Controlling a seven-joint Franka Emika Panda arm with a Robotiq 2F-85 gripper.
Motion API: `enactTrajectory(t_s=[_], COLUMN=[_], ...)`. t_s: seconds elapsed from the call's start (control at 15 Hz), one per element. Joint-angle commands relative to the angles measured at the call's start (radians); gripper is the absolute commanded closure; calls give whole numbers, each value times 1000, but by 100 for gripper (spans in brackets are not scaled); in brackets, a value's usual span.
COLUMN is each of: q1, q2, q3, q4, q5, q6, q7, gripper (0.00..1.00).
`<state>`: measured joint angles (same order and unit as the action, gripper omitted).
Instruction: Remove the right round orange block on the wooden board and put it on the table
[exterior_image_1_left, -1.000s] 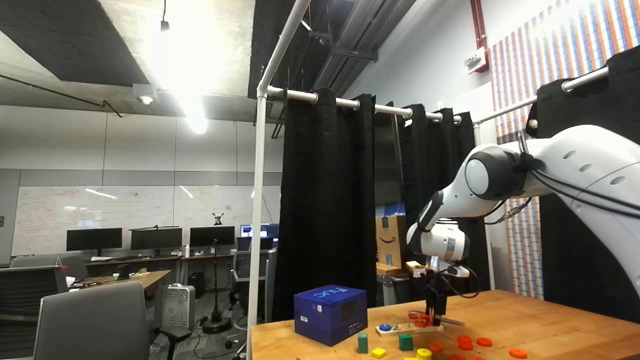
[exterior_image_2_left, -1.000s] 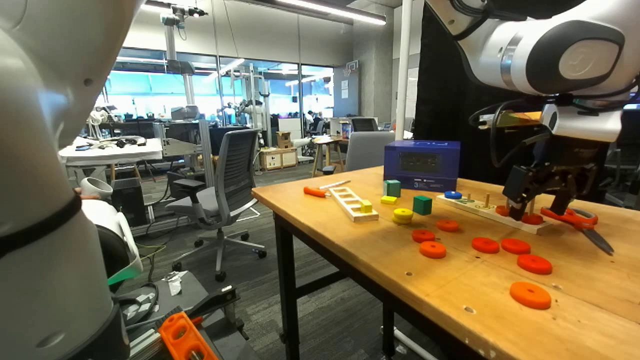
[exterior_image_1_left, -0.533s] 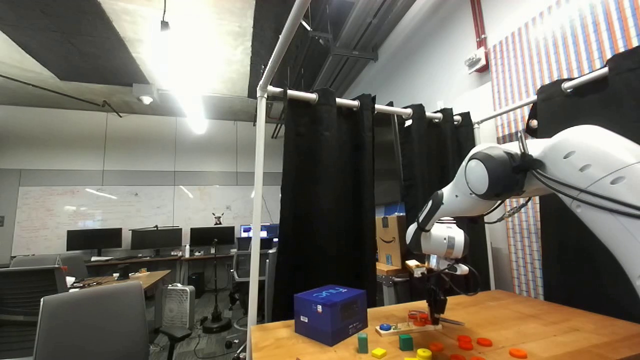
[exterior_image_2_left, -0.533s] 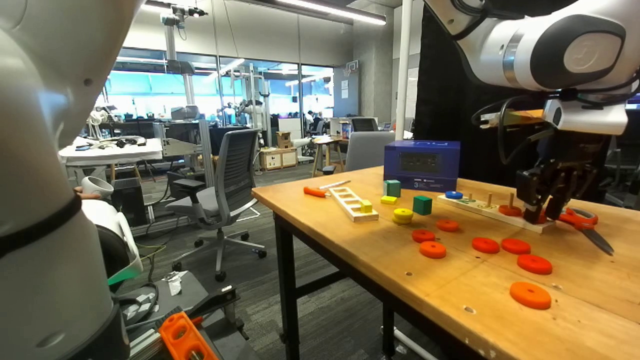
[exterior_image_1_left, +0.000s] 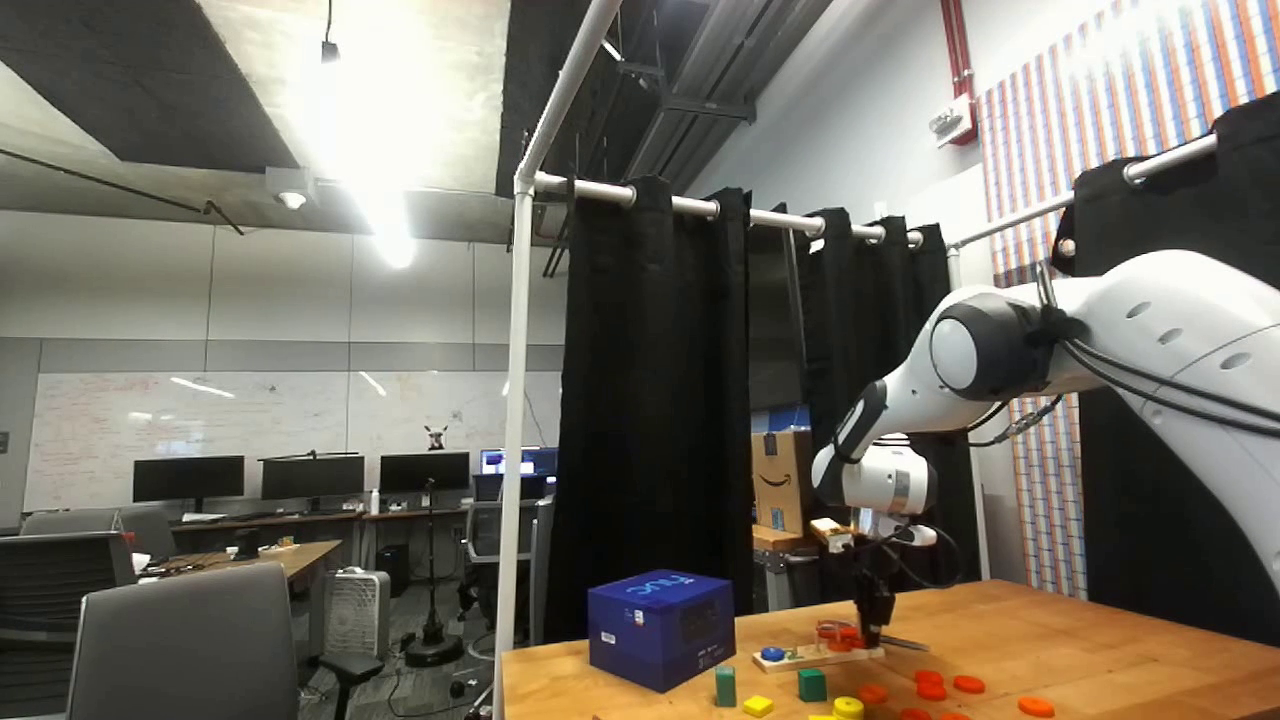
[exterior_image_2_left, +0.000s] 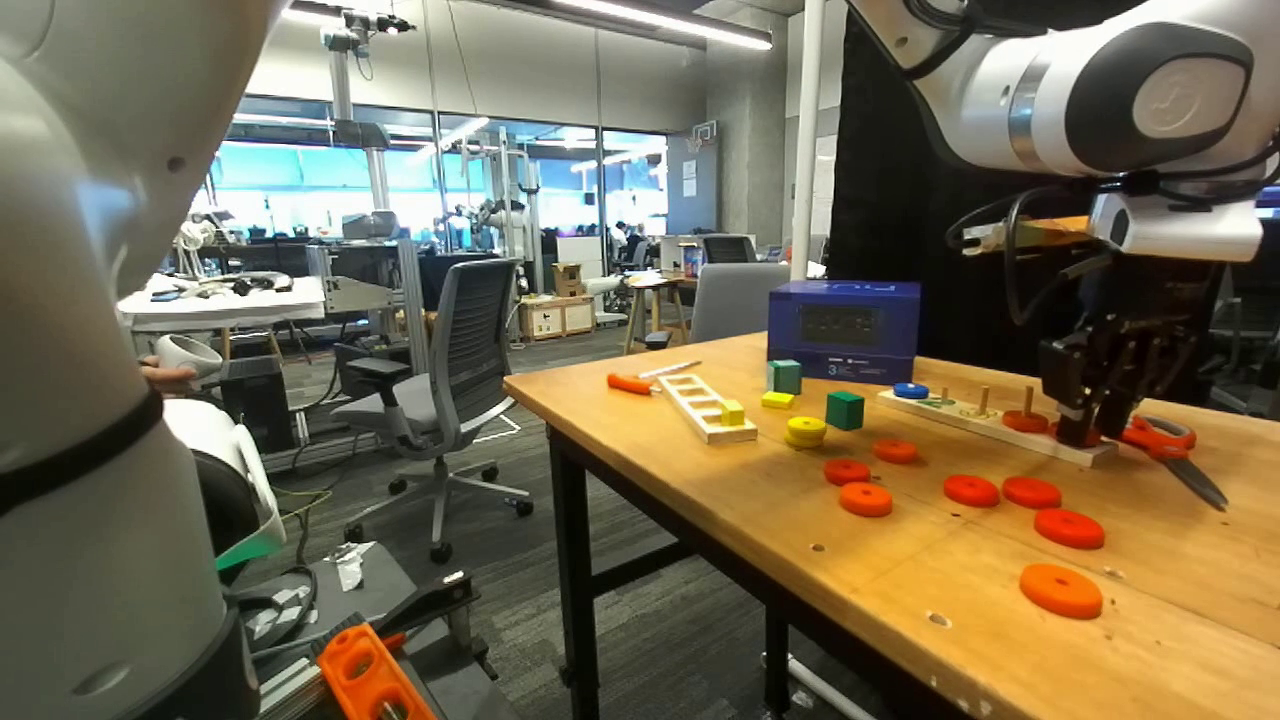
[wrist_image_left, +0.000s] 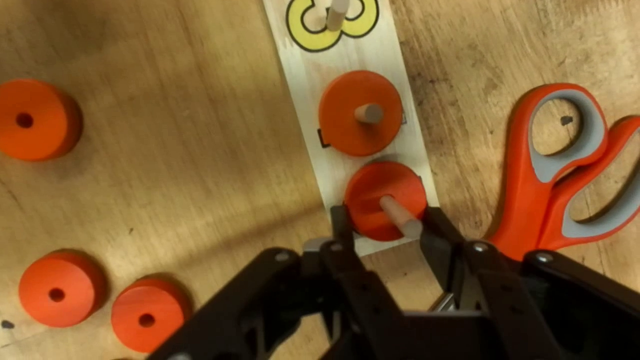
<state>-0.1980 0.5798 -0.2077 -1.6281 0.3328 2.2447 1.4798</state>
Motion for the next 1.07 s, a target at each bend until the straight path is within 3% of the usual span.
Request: enactTrajectory(t_s=[0.0,0.67,1.0], q1=[12,22,10], q2=[-15,-160,-262], q3=[-16,-38,-53], q4=[20,-51,-147], q5=[-37,-97,-110], q6=[-23,-3,27], q7=[37,60,58], gripper=[82,83,83])
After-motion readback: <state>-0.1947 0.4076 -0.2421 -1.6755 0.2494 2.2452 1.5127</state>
